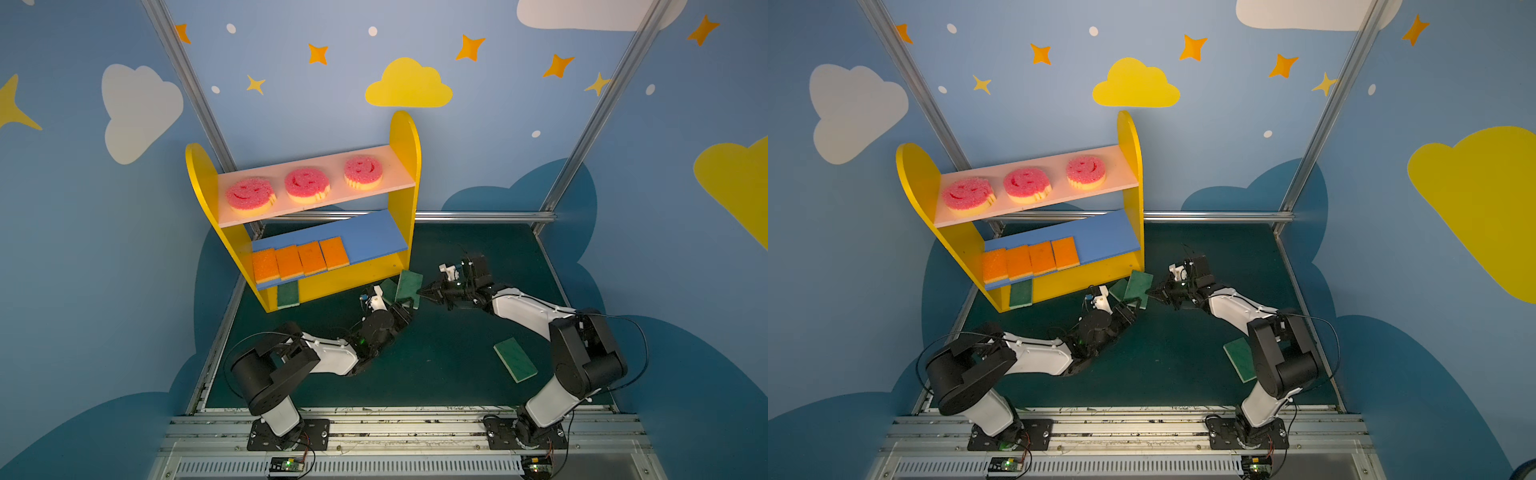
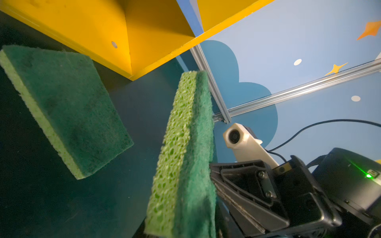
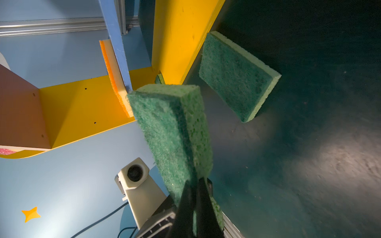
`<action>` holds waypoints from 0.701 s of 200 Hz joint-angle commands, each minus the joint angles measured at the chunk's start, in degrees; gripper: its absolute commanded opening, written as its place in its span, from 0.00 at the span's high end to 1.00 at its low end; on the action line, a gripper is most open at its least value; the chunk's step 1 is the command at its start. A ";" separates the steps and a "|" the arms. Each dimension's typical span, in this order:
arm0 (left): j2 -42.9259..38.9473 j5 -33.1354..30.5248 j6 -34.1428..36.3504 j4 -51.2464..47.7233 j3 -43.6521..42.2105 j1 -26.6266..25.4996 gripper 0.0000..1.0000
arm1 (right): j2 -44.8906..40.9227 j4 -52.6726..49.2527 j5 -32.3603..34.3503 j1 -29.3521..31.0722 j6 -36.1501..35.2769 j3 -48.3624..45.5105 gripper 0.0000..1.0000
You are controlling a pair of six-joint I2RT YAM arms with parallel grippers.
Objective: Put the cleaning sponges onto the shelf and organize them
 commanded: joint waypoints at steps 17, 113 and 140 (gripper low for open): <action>1.26 -1.60 0.86 2.13 0.96 0.10 0.73 | -1.42 1.70 -1.49 -0.14 0.22 -0.77 1.00; -2.27 -3.48 0.72 2.08 -3.99 0.78 0.97 | -3.26 -2.02 -0.49 -0.32 -3.27 0.11 0.63; -6.45 -6.37 -0.71 -0.12 -8.92 0.99 0.97 | -3.14 -2.45 -0.27 -0.35 -3.65 0.11 0.56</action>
